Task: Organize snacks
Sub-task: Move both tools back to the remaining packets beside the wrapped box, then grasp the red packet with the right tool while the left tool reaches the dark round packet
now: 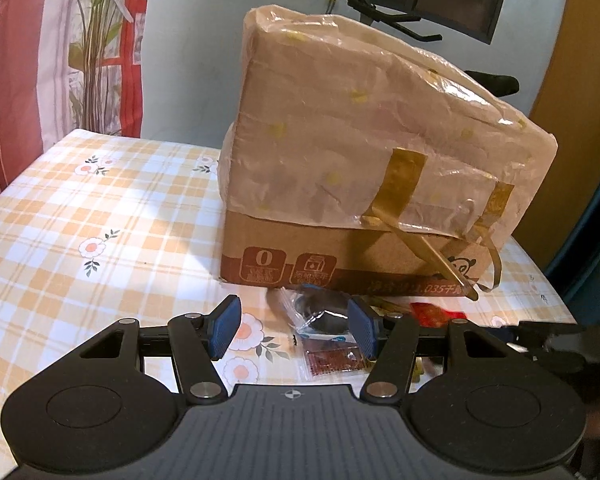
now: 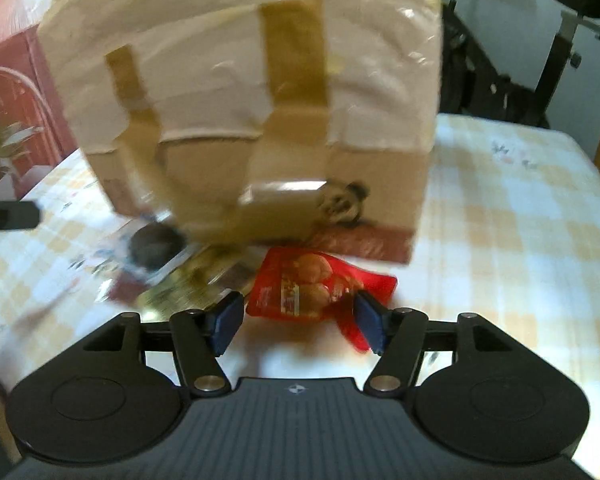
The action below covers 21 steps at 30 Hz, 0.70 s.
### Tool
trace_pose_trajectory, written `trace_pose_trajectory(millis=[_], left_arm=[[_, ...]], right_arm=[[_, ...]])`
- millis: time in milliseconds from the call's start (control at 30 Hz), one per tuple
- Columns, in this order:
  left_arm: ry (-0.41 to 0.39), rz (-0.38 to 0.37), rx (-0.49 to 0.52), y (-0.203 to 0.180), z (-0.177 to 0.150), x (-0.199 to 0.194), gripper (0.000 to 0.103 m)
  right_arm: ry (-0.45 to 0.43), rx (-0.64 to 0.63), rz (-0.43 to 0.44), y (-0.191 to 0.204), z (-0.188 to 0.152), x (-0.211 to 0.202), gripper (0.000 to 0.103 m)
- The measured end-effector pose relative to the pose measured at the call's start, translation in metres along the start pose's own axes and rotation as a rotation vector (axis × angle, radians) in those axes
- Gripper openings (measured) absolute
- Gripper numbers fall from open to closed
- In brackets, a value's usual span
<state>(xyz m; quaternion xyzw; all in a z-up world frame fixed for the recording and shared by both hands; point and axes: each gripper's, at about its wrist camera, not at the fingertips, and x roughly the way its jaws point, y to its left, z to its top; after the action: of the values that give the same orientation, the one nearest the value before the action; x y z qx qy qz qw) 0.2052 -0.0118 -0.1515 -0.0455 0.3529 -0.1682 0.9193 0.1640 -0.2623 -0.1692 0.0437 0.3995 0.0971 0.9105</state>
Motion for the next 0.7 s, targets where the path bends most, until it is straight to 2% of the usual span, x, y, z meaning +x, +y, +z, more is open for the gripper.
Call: trace_pose_trajectory(millis=[200, 300, 433, 500, 600, 700], left_arm=[[-0.005, -0.003, 0.002, 0.001, -0.001, -0.002, 0.061], [-0.003, 0.000, -0.007, 0.002, -0.001, -0.003, 0.061], [-0.007, 0.000, -0.006, 0.002, -0.001, -0.004, 0.061], [-0.004, 0.001, -0.012, 0.003, -0.001, -0.004, 0.061], [0.002, 0.000, -0.008, 0.001, -0.002, -0.003, 0.061], [0.002, -0.003, -0.001, 0.001, -0.002, -0.003, 0.061]], right_arm=[[0.029, -0.017, 0.083, 0.014, 0.001, -0.009, 0.064], [-0.001, -0.134, 0.053, 0.024, 0.009, -0.010, 0.064], [0.012, -0.385, 0.002, 0.035, 0.008, -0.004, 0.064], [0.035, -0.484, 0.010, 0.035, 0.003, -0.003, 0.064], [0.066, -0.553, 0.021, 0.031, 0.001, 0.001, 0.065], [0.069, -0.547, 0.052, 0.024, 0.003, 0.008, 0.065]])
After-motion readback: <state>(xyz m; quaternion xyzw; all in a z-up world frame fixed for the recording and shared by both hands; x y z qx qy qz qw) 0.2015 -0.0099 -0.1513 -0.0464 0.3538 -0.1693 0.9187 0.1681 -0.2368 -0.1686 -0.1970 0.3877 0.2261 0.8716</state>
